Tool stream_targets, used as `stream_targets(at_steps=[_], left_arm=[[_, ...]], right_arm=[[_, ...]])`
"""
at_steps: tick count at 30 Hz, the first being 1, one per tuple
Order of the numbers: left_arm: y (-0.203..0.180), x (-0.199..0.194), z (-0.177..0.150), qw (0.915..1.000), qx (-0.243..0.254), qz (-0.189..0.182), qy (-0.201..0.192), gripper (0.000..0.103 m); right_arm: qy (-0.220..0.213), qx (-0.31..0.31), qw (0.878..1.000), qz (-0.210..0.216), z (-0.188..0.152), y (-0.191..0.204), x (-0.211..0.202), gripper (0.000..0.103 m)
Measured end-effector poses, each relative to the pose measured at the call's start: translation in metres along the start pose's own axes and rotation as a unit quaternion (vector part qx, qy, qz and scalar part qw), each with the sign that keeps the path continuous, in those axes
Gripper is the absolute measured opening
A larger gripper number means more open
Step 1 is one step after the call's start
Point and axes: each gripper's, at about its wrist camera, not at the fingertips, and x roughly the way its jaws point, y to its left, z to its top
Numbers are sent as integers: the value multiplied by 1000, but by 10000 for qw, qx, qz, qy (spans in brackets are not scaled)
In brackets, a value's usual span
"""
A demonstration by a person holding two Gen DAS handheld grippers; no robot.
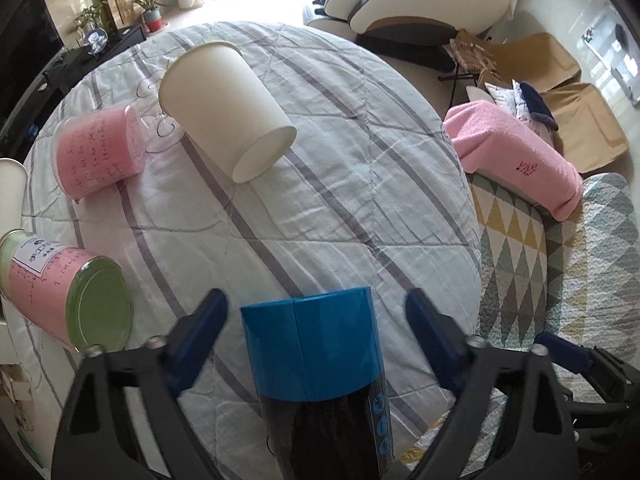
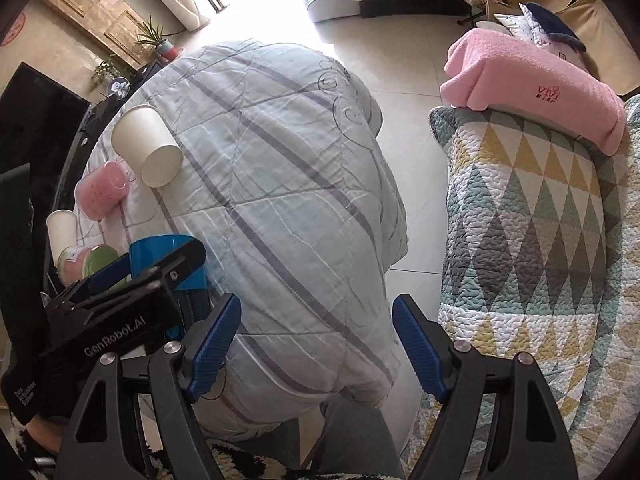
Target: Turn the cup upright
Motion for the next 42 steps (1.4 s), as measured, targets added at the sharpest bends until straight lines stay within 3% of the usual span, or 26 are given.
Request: stream_targets(at_steps=[12, 24, 25, 27, 28, 35, 42], left_arm=[[-3, -24, 11, 9991, 247, -40, -346, 68], [1, -72, 28, 9963, 374, -18, -770, 68], [1, -74, 27, 9963, 382, -20, -774, 68], [1, -77, 26, 9961, 425, -22, -769, 53], [2, -78, 25, 9962, 446, -16, -753, 52], [4, -54, 11, 9987, 414, -141, -268, 54], [0, -55, 3, 9983, 467, -231, -250, 56]], right_arm=[[-12, 85, 9999, 63, 1, -1, -7, 79], [-189, 171, 9996, 104, 5, 11, -31, 79], [-210, 171, 9996, 108, 5, 13, -33, 79], [-232, 180, 9995, 117, 5, 15, -35, 79], [-223, 195, 9995, 118, 4, 15, -35, 79], [-118, 245, 9996, 96, -2, 17, -30, 79], [-41, 367, 9993, 36, -8, 12, -27, 79]])
